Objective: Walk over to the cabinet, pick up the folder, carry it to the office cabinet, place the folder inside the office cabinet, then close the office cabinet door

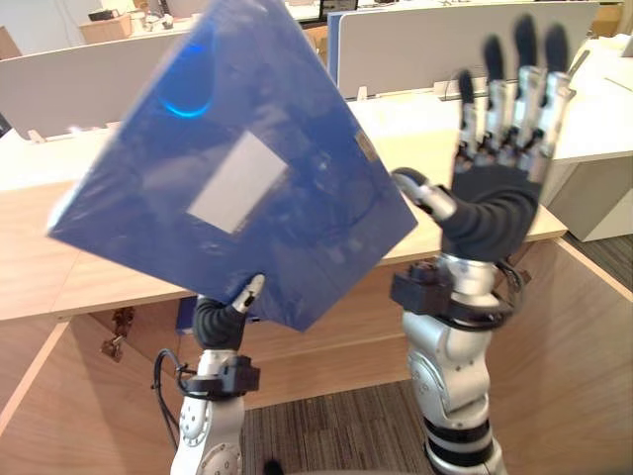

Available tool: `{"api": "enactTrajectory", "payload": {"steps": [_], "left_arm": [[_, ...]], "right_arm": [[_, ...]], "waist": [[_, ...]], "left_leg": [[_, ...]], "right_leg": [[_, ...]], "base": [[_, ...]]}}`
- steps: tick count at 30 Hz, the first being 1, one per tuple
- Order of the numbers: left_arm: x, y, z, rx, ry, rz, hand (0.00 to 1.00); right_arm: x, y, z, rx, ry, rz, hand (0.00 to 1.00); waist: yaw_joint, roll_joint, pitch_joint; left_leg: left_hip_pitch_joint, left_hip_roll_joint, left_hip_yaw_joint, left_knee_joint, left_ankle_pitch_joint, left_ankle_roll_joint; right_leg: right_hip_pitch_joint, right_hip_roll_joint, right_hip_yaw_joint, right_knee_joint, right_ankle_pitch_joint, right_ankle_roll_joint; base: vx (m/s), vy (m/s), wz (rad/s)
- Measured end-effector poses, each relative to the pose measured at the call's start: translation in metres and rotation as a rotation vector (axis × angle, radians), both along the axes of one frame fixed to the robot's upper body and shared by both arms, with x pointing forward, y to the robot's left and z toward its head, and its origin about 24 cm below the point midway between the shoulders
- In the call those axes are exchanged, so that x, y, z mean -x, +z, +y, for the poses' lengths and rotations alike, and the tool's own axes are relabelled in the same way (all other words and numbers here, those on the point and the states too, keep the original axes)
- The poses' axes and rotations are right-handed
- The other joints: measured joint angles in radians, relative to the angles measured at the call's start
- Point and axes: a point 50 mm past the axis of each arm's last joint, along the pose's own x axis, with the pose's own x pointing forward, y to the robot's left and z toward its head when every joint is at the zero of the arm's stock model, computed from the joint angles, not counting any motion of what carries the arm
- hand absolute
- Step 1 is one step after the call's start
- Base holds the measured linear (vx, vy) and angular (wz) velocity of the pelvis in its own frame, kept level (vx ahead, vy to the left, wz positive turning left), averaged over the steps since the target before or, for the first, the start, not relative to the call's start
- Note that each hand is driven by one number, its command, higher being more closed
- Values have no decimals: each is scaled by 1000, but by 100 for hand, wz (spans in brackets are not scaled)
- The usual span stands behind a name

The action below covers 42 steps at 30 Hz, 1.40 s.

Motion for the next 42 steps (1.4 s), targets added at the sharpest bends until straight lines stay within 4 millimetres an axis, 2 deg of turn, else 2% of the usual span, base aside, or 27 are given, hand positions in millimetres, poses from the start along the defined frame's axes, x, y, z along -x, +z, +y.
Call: {"api": "enactTrajectory", "payload": {"steps": [4, 8, 10, 22, 28, 34, 42], "left_arm": [[0, -5, -4, -81, -16, 12, 100], [0, -10, -8, -121, -35, 28, 100], [0, -11, -8, -124, -34, 35, 100], [1, -19, -4, -134, -18, 71, 100], [1, -19, -1, -141, 0, 70, 100], [0, -18, 8, -155, 40, 67, 100], [-1, -17, 13, -137, 85, 68, 100]], "right_arm": [[-15, 3, 11, 63, 76, 5, 0], [-22, 21, 22, 133, 95, -67, 0], [-26, 23, 25, 149, 94, -67, 0], [-47, 16, 29, 277, 65, -26, 0], [-53, 7, 22, 289, -21, 13, 0], [-56, -21, -3, 248, -202, 159, 0], [-49, -31, -15, 224, -256, 198, 0]], "waist": [[13, -1, -1], [21, -2, -3], [22, -2, -5], [25, -3, -14], [23, -3, -18], [21, -4, -20], [22, -12, -17]], "left_leg": [[-3, -6, -13, 0, 3, 4], [-4, -11, -19, -1, 5, 8], [-4, -12, -22, -1, 6, 9], [-24, -16, -45, -7, 29, 22], [-24, -16, -59, -7, 37, 19], [-39, -16, -78, -6, 56, 24], [-41, -14, -79, -2, 57, 22]], "right_leg": [[2, -3, -3, 2, 2, 2], [2, -8, -4, 4, 3, 2], [1, -8, -4, 8, 4, 2], [-6, -8, -28, 8, 14, -3], [-3, -6, -35, 2, 14, -4], [-4, -4, -54, -10, 21, -6], [-2, 1, -53, -19, 24, -6]], "base": [[-19, 19, 10], [-17, 7, 2], [-34, 11, 5], [-62, 9, 6], [-63, 2, 4], [-18, -5, 9], [0, 0, 0]]}}
